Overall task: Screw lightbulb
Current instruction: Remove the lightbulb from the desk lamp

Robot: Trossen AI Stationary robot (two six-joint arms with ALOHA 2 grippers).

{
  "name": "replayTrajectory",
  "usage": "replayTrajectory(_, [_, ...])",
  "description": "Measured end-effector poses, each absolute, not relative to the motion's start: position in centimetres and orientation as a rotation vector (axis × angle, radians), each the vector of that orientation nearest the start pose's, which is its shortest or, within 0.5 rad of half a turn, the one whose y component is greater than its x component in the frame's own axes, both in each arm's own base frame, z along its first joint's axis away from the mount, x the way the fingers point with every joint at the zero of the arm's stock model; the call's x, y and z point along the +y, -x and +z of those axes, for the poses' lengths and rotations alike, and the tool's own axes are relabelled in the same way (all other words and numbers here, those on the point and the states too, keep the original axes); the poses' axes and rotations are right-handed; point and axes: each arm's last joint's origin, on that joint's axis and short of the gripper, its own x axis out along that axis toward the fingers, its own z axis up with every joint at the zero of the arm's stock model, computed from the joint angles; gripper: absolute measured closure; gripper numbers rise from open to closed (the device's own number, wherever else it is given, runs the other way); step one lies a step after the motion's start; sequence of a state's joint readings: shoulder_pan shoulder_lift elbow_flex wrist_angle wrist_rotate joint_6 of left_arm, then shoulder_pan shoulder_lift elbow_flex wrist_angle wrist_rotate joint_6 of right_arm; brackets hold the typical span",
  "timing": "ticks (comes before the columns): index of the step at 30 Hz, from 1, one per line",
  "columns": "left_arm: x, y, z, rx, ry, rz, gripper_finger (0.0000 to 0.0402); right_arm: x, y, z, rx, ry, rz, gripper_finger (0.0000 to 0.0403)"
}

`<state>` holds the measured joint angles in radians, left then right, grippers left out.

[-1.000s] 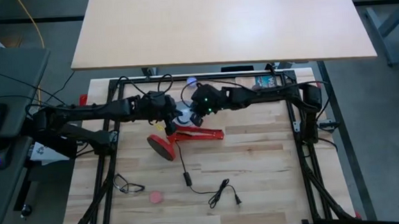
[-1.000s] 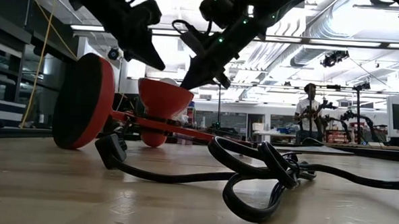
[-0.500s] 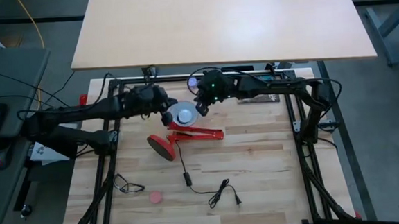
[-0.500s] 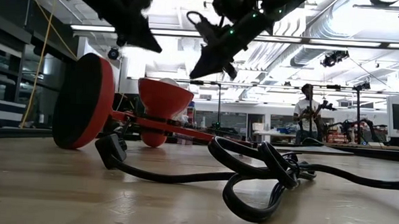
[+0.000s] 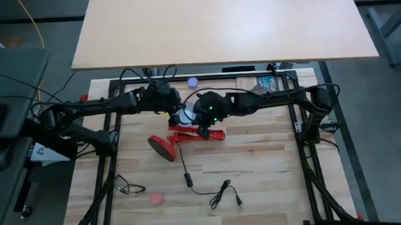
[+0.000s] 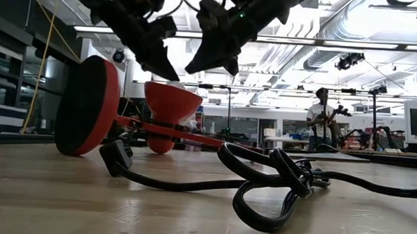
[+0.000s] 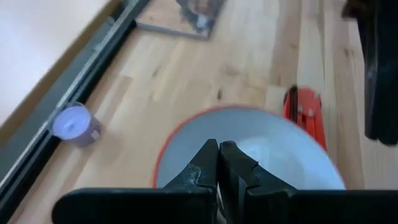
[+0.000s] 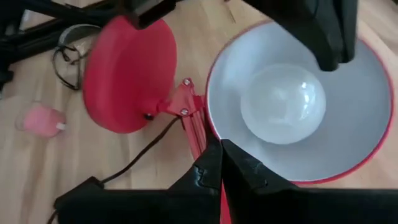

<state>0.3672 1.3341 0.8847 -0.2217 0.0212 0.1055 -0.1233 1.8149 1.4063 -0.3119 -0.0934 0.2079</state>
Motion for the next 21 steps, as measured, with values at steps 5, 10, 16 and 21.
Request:
replayTrajectory(5, [10.0,-26.3,24.0,0.743,-0.02,0.268,0.0401,-4.3,-40.9,24.1,0.73,-0.309,-0.138,0.0403])
replayTrajectory(10, [10.1,-26.3,24.0,0.752,-0.038,0.292,0.0401,-4.3,-41.6,23.6,0.685,-0.303,-0.184,0.0403])
replayTrajectory(16, [10.1,-26.3,23.9,0.757,-0.036,0.295,0.0401,-4.7,-41.9,22.9,0.687,-0.335,-0.208,0.0403])
replayTrajectory(21, [9.7,-26.3,23.8,0.77,-0.033,0.282,0.0401,-4.7,-42.0,22.2,0.713,-0.334,-0.211,0.0403])
